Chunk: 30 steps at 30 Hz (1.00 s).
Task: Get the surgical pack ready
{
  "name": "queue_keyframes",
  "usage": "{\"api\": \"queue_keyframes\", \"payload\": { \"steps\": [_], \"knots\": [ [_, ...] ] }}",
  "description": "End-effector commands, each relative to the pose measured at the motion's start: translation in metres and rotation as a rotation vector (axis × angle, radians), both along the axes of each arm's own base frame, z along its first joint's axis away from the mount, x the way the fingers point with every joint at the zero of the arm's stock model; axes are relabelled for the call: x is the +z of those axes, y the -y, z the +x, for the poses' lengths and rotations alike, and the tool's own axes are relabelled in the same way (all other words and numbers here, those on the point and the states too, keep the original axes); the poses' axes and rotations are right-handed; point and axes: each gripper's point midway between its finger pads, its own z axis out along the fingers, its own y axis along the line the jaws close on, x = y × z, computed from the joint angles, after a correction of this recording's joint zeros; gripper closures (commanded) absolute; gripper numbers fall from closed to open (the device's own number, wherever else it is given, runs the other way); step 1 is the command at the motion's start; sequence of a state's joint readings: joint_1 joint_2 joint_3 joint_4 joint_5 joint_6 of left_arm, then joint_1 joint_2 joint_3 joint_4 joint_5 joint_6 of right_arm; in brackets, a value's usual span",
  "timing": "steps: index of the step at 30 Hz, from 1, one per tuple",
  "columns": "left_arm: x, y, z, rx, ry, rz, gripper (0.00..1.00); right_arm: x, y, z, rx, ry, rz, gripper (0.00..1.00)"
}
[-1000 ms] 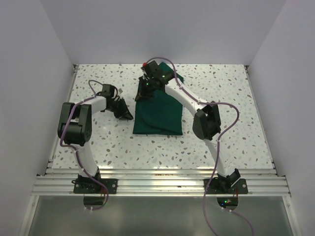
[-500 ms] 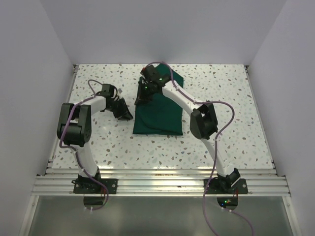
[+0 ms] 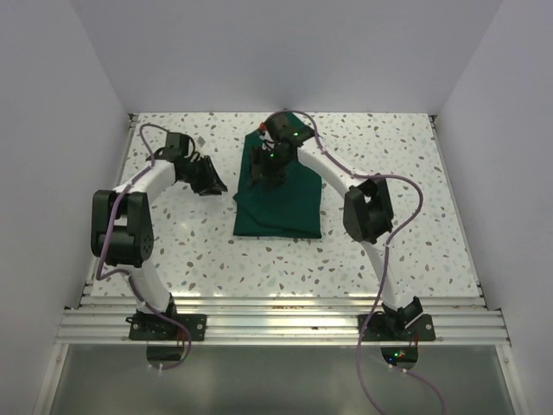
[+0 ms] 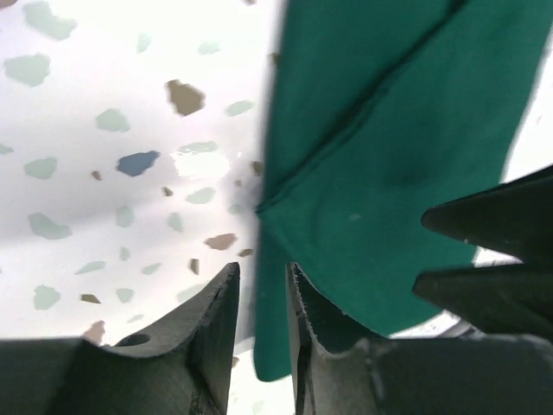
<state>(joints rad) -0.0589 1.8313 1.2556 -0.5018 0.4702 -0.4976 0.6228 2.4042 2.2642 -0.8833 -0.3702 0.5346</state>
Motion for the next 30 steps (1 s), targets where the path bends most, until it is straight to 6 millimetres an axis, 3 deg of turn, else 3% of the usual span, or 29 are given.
{"api": "queue_keyframes", "payload": {
  "steps": [1,3,4,5,7,8,10,12,14,19,24,28,30],
  "knots": [
    [0.056,0.013,0.019,-0.019,0.166,-0.101,0.71,0.056,0.045,-0.006,0.063,0.025,0.134,0.45],
    [0.061,0.024,0.021,-0.015,0.18,-0.18,0.76,0.053,0.045,-0.015,0.105,-0.018,0.215,0.61],
    [0.069,0.036,0.025,-0.051,0.215,-0.238,0.8,0.042,0.047,-0.025,0.124,-0.067,0.226,0.7],
    [0.062,0.043,0.026,-0.063,0.192,-0.271,0.82,0.043,0.044,-0.033,0.161,-0.092,0.258,0.86],
    [0.067,0.066,0.027,-0.12,0.19,-0.338,0.85,0.031,0.041,-0.048,0.188,-0.162,0.295,0.95],
    [0.058,0.074,0.027,-0.135,0.169,-0.352,0.85,0.029,0.039,-0.052,0.19,-0.195,0.33,0.98],
    [0.059,0.095,0.026,-0.175,0.167,-0.396,0.85,0.027,0.033,-0.063,0.196,-0.249,0.402,0.99],
    [0.048,0.106,0.019,-0.173,0.113,-0.43,0.86,0.027,0.028,-0.069,0.208,-0.266,0.452,1.0],
    [0.036,0.109,0.016,-0.167,0.092,-0.438,0.86,0.013,0.032,-0.081,0.205,-0.321,0.443,1.0],
    [0.007,0.102,0.001,-0.157,0.012,-0.379,0.86,-0.016,0.054,-0.113,0.198,-0.394,0.376,0.99],
    [-0.013,0.093,-0.011,-0.152,-0.032,-0.321,0.87,-0.023,0.083,-0.141,0.169,-0.409,0.342,0.99],
    [-0.012,0.091,-0.016,-0.174,-0.025,-0.302,0.87,-0.019,0.11,-0.14,0.101,-0.395,0.343,0.99],
    [0.002,0.094,-0.016,-0.204,0.011,-0.299,0.86,-0.007,0.121,-0.134,0.078,-0.37,0.36,0.99]
  ]
}}
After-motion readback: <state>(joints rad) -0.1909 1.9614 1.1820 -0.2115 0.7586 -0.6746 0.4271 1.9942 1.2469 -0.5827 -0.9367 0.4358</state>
